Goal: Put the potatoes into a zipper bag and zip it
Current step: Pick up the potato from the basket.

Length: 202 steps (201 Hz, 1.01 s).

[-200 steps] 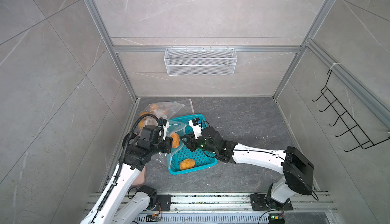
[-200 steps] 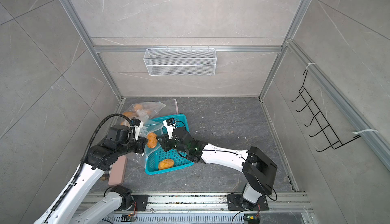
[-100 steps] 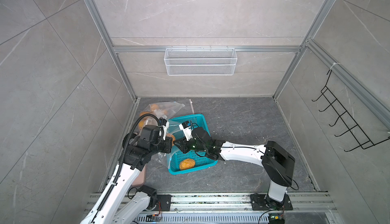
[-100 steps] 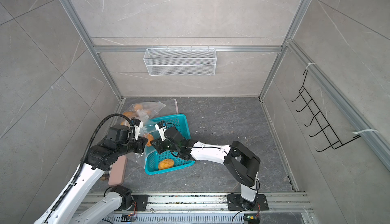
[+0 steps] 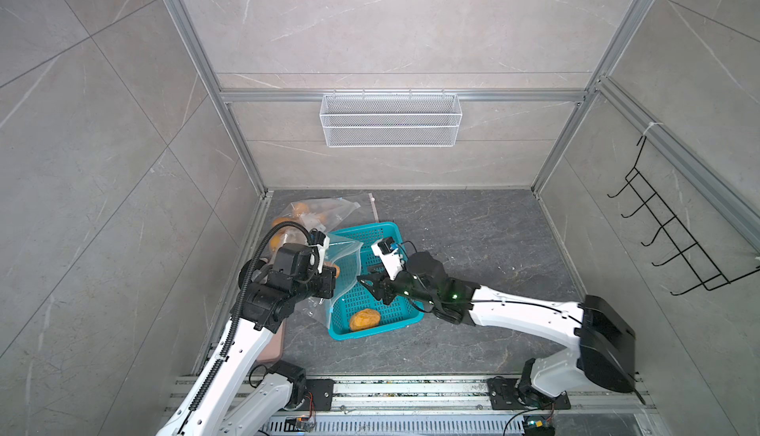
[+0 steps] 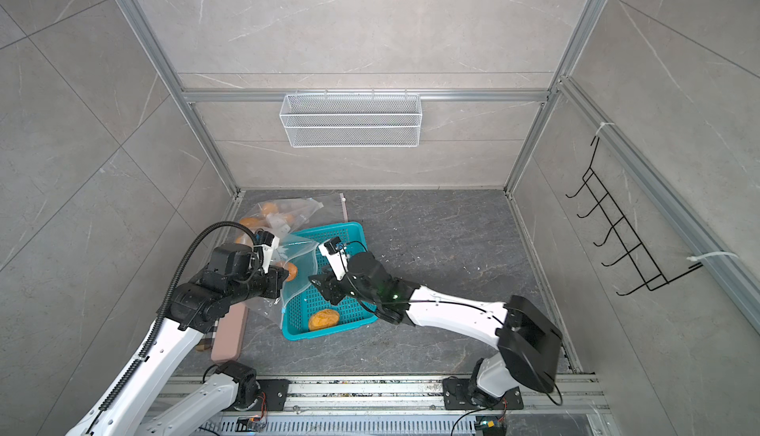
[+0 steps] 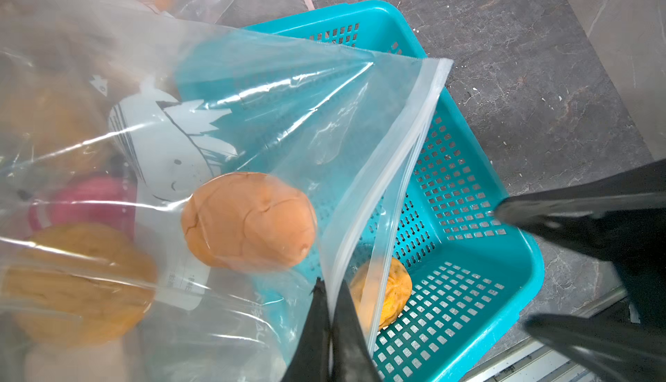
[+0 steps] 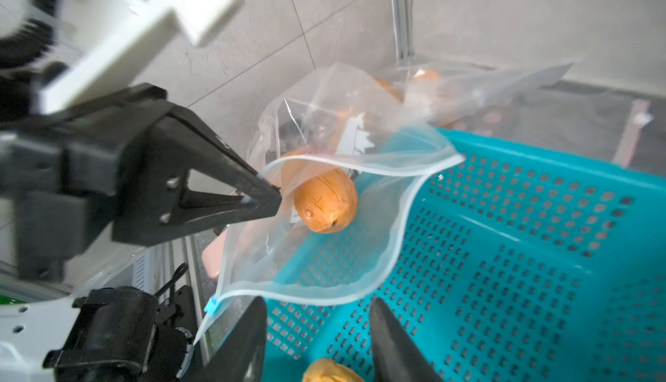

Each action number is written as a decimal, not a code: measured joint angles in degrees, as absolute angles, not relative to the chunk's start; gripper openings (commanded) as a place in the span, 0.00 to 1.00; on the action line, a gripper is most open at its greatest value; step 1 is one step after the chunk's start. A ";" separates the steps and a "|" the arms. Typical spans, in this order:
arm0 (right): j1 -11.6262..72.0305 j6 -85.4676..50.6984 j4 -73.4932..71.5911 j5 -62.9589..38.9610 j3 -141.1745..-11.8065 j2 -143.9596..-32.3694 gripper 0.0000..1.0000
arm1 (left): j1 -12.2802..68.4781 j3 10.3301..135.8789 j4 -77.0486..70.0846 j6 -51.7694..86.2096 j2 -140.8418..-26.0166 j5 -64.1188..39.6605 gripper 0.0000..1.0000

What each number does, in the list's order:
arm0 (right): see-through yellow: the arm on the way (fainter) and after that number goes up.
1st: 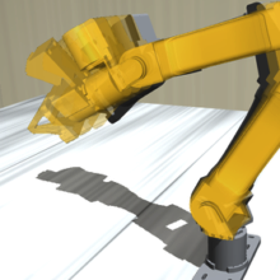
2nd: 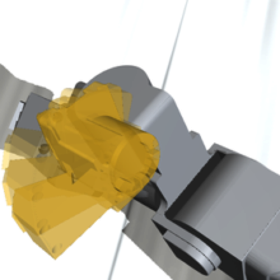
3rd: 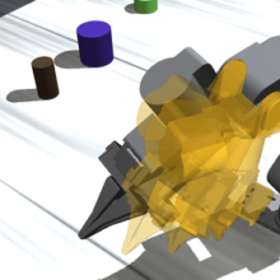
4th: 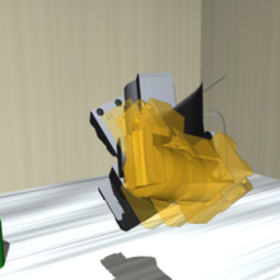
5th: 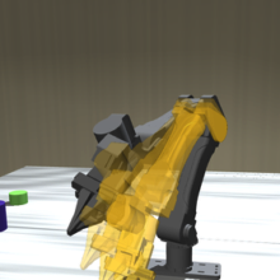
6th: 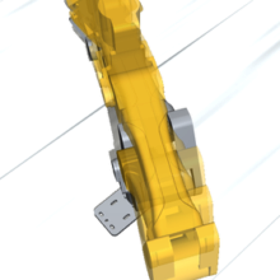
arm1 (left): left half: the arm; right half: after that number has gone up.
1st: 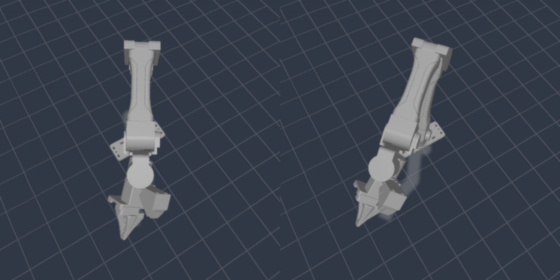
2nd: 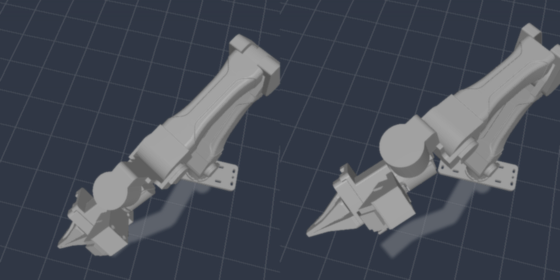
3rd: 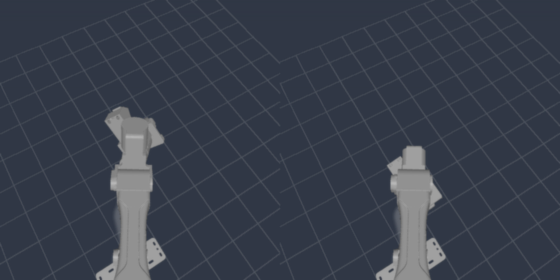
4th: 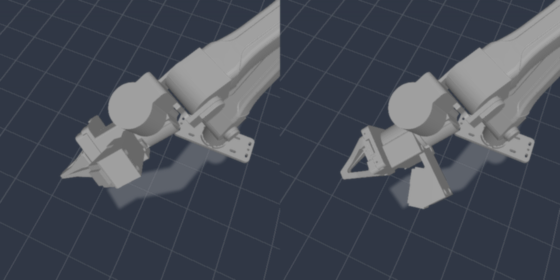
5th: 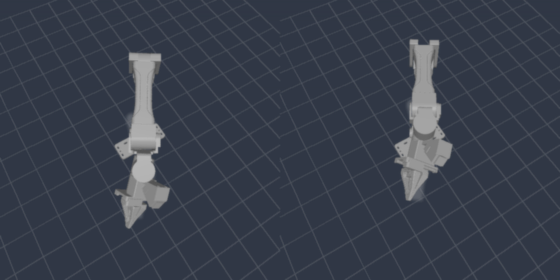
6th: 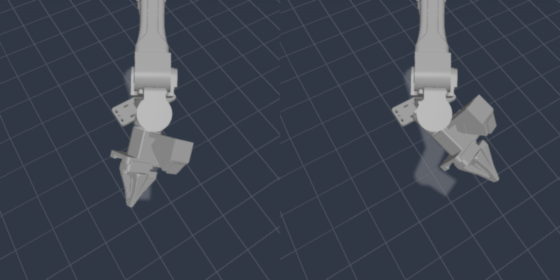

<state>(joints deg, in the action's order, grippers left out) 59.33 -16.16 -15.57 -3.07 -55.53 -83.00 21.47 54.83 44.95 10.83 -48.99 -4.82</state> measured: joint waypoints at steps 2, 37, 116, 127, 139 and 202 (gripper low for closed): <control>59.27 -15.79 -15.22 -2.68 -55.31 -82.39 0.56 | 21.47 54.83 44.95 10.83 -48.99 -4.82 0.00; 58.54 -11.29 -10.74 -0.34 -54.37 -80.01 0.63 | 21.47 54.83 44.97 10.83 -48.95 -4.45 0.00; 57.82 4.82 3.51 -15.03 -59.31 -92.58 0.73 | 21.21 54.83 44.99 10.83 -48.88 -2.46 0.00; 57.82 6.85 4.32 -16.38 -60.34 -93.95 0.74 | 21.21 54.83 44.99 10.83 -48.82 -2.31 0.00; 57.82 8.88 5.74 -18.02 -62.33 -95.96 0.75 | 21.21 54.83 44.99 10.83 -48.56 -1.96 0.00; 57.76 16.34 11.92 -22.35 -71.11 -106.45 0.79 | 21.21 54.83 44.99 10.83 -46.96 -1.10 0.00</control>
<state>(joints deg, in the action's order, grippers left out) 57.76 16.34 11.92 -22.35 -71.11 -106.45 21.21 54.83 44.99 10.83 -46.96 -1.10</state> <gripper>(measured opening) 0.788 0.055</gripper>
